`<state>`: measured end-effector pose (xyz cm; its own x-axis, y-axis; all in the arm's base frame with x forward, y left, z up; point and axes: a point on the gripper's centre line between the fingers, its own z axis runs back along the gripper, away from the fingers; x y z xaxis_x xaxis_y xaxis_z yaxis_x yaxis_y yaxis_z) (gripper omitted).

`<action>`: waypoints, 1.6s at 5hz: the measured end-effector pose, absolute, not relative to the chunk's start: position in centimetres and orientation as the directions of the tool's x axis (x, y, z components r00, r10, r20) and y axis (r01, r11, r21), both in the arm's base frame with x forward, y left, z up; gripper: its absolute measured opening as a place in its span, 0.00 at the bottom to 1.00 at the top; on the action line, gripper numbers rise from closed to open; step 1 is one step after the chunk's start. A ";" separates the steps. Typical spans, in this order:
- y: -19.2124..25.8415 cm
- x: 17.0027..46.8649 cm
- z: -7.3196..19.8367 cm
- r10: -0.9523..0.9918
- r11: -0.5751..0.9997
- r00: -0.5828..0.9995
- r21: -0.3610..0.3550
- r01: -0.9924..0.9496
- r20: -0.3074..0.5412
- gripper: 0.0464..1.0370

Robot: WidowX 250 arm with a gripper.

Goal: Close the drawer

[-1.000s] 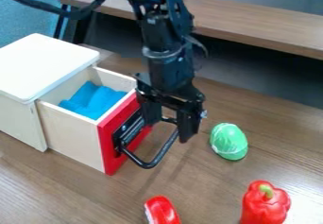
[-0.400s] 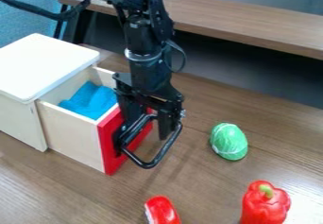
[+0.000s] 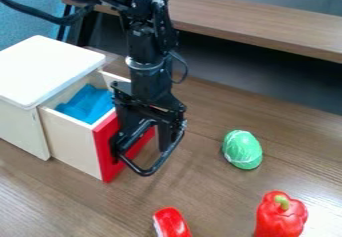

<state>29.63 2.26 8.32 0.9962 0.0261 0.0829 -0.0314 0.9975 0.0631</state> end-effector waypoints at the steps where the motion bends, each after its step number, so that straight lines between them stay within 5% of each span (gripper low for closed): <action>1: 3.4 29.5 8.2 0.058 0.992 0.996 0.105 -0.065 0.074 0.96; 8: 10.9 28.7 9.4 0.191 0.968 0.977 0.150 -0.203 0.091 0.96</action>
<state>28.68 10.94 9.37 0.9773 0.1914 0.0913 -0.2035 0.9675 0.1500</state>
